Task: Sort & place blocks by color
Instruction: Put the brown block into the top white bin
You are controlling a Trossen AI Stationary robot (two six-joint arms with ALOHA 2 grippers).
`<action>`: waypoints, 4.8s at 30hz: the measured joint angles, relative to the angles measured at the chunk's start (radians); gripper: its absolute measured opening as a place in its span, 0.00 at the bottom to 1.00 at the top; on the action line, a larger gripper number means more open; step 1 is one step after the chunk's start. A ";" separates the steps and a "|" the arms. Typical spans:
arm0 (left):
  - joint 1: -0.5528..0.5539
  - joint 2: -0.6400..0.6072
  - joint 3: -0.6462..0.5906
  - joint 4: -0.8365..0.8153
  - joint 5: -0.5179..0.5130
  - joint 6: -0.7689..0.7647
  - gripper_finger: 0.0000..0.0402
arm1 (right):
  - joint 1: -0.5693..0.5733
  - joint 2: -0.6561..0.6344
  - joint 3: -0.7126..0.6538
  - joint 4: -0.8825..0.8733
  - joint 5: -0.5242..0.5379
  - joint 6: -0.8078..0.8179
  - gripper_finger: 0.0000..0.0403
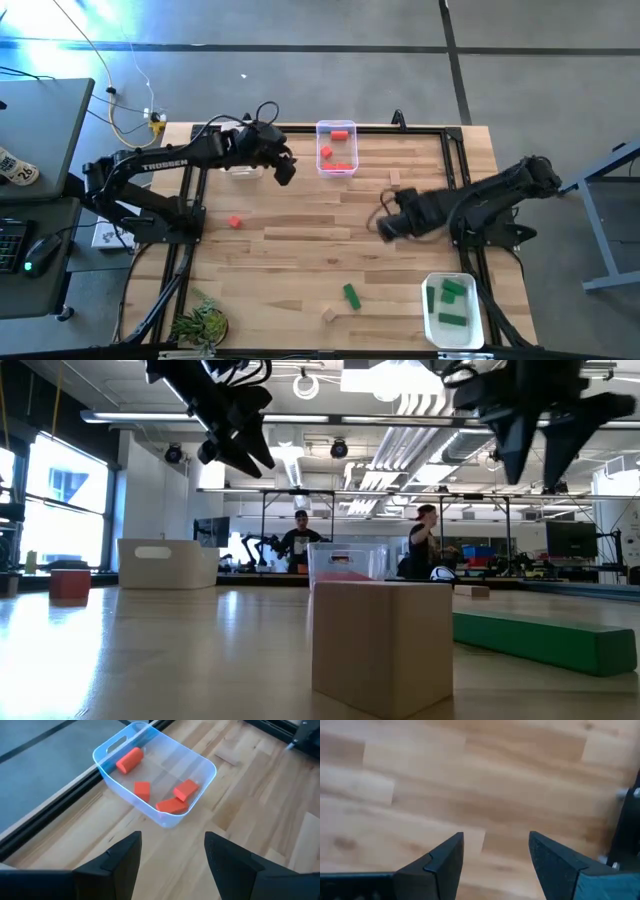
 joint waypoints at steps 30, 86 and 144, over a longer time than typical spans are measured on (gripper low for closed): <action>0.023 0.000 0.000 0.001 0.007 -0.034 0.51 | -0.815 0.179 0.000 0.271 -0.090 -0.817 0.52; 0.022 0.001 0.000 0.000 0.042 -0.036 0.51 | -0.869 0.407 -0.005 0.278 -0.308 -0.993 0.24; -0.131 0.001 0.000 0.000 0.361 -0.744 0.51 | -0.244 0.121 0.058 0.743 -0.107 -1.344 0.25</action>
